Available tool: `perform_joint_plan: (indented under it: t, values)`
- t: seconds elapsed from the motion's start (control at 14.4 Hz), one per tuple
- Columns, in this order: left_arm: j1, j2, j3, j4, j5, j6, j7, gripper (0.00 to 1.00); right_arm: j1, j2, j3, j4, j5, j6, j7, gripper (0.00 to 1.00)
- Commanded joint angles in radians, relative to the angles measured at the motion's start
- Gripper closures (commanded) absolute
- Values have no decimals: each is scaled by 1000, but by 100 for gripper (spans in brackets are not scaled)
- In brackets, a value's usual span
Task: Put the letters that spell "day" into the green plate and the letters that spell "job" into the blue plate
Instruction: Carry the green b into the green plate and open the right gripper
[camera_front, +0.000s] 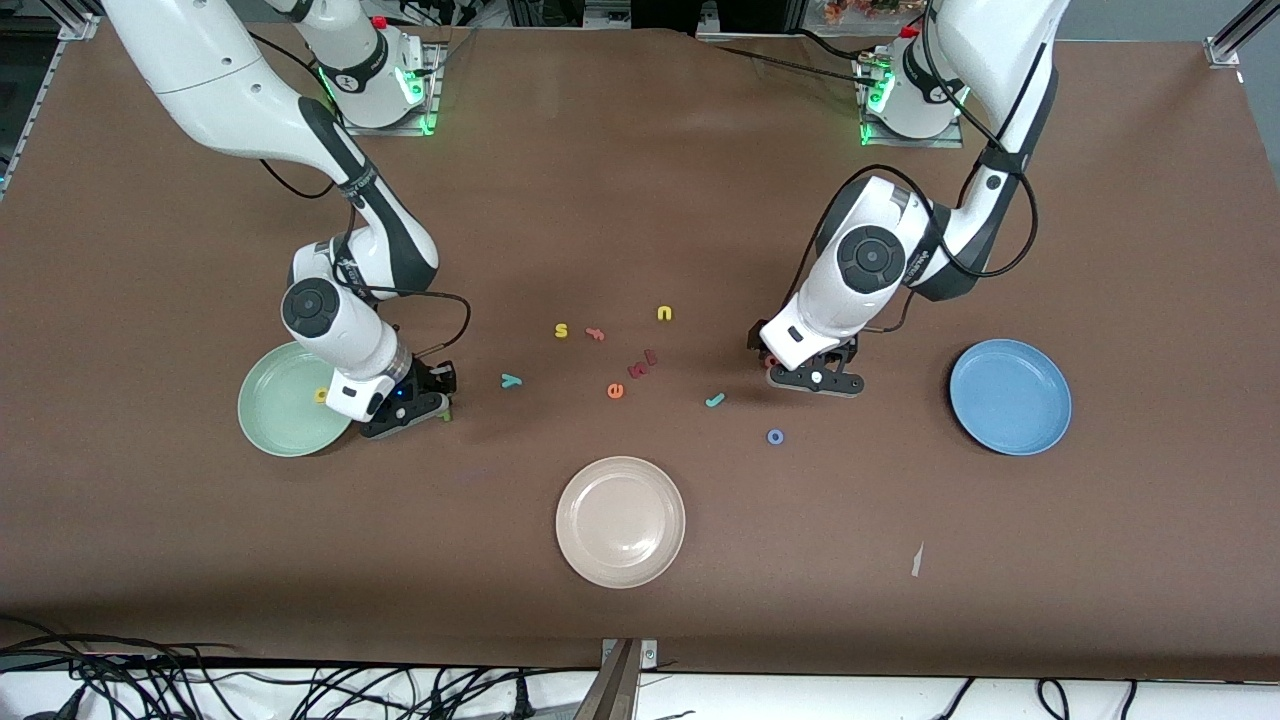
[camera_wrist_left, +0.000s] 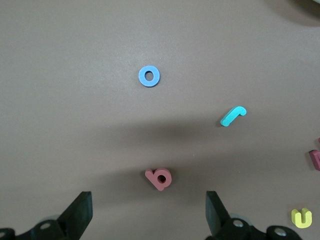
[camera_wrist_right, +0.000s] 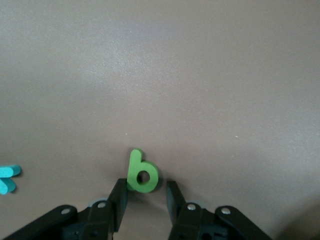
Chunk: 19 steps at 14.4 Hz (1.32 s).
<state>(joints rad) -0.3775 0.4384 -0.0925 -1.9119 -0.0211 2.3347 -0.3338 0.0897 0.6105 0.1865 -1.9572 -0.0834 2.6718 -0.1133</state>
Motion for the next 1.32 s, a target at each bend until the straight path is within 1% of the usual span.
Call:
perform_joint_plan:
  t: [0.0, 0.07, 0.21, 0.49, 0.62, 0.69, 0.76, 1.18, 1.25]
  values:
    - [-8, -7, 7, 2, -20, -14, 1, 0, 22, 23, -9, 15, 11, 10, 17, 60]
    - [-9, -6, 7, 2, -20, -14, 1, 0, 34, 25, -9, 15, 11, 10, 32, 60]
    - [-9, -4, 7, 2, -20, -14, 2, 0, 62, 28, -36, 18, 11, 11, 41, 60]
    - [-9, 6, 7, 4, -20, -14, 4, 0, 65, 34, -44, 29, 10, 13, 37, 60]
    - [-9, 6, 7, 2, -20, -14, 5, 0, 65, 35, -45, 29, 10, 13, 35, 67]
    - [-8, 6, 7, 2, -20, -14, 5, 0, 65, 35, -45, 29, 8, 13, 35, 74]
    - [-8, 6, 7, 2, -20, -14, 5, 0, 65, 35, -45, 29, 8, 13, 35, 76]
    - [-8, 6, 7, 4, -20, -15, 5, 0, 65, 14, -52, 29, 7, 5, 27, 76]
    - [-8, 6, 7, 4, -20, -14, 5, 0, 59, -9, -53, 28, -1, -1, 20, 76]
